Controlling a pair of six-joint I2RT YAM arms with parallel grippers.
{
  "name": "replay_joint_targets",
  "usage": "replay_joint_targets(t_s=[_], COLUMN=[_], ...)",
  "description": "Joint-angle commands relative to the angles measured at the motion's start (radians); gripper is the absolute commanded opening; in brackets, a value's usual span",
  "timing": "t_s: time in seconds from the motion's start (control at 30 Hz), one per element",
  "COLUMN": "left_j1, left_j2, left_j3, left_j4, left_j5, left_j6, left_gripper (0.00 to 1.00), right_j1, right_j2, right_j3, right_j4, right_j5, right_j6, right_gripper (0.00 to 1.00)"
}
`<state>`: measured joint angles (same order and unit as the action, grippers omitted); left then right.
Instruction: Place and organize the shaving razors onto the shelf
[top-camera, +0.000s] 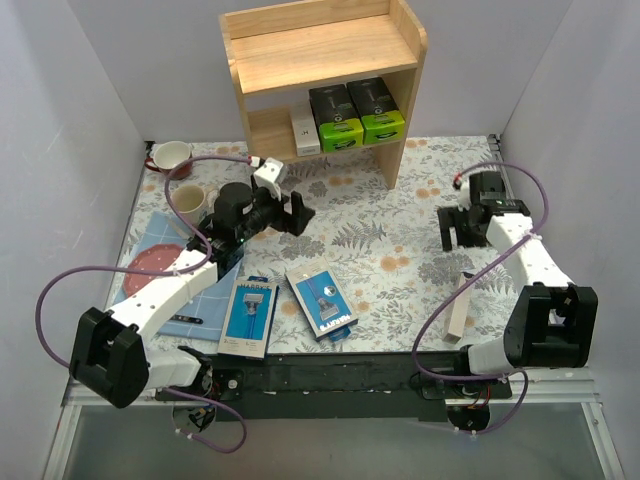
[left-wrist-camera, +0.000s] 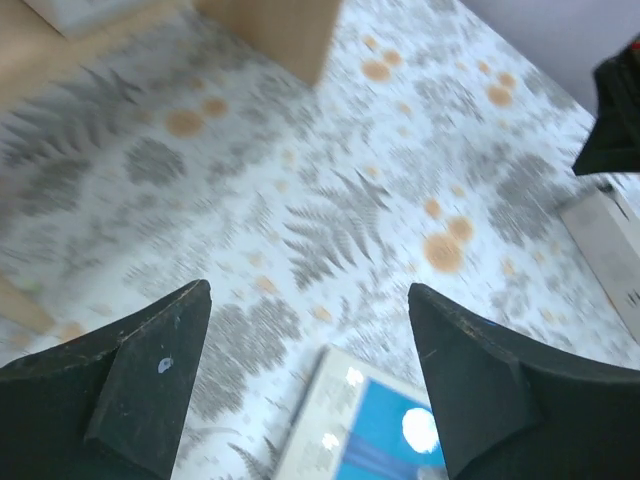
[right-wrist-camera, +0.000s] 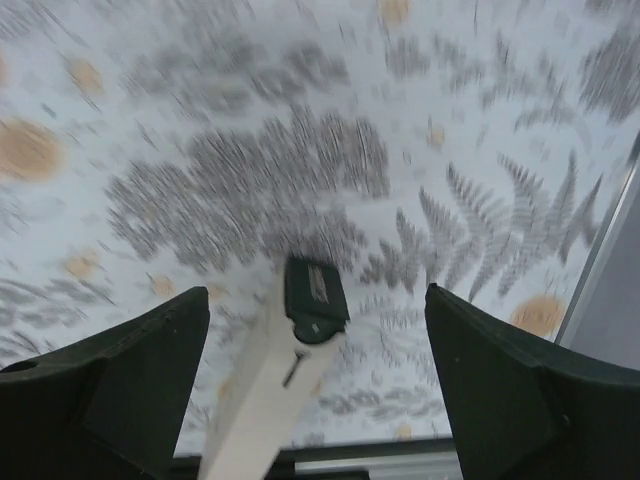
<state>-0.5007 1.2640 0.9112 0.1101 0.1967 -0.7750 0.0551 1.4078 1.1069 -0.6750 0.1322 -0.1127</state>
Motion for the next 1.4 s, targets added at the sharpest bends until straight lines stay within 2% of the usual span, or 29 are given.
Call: replay_joint_targets(t_s=[0.0, 0.13, 0.27, 0.53, 0.77, 0.87, 1.1, 1.3, 1.37], left_j1=[-0.002, -0.002, -0.002, 0.004, 0.031, 0.031, 0.031, 0.031, 0.031], left_j2=[-0.074, -0.061, -0.043, 0.080, 0.142, 0.172, 0.195, 0.213, 0.222], left_j3=[-0.072, -0.072, -0.097, -0.031, 0.006, 0.028, 0.011, 0.023, 0.029], left_j4=[-0.087, -0.194, -0.230, -0.300, -0.308, -0.316, -0.250, -0.230, -0.227], left_j5=[0.222, 0.221, 0.178, 0.093, 0.041, 0.033, 0.050, 0.053, 0.052], left_j6=[-0.029, -0.055, -0.061, 0.009, 0.068, 0.100, 0.056, 0.034, 0.036], left_gripper=[0.81, 0.81, 0.81, 0.81, 0.81, 0.81, 0.81, 0.81, 0.81], right_j1=[-0.147, -0.161, -0.159, -0.159, -0.118, -0.100, -0.100, -0.101, -0.101], right_j2=[-0.049, -0.036, -0.009, 0.149, 0.200, 0.223, 0.151, 0.209, 0.227], right_j3=[-0.076, -0.052, -0.050, 0.068, 0.142, 0.096, -0.099, -0.056, -0.030], right_j4=[-0.173, -0.195, -0.212, -0.316, -0.417, -0.478, -0.453, -0.419, -0.408], right_j5=[-0.077, -0.158, -0.241, -0.180, -0.184, -0.193, -0.160, -0.143, -0.158], right_j6=[-0.079, -0.062, -0.065, -0.093, -0.185, -0.237, -0.237, -0.223, -0.228], right_gripper=[0.97, 0.97, 0.99, 0.96, 0.94, 0.92, 0.91, 0.91, 0.88])
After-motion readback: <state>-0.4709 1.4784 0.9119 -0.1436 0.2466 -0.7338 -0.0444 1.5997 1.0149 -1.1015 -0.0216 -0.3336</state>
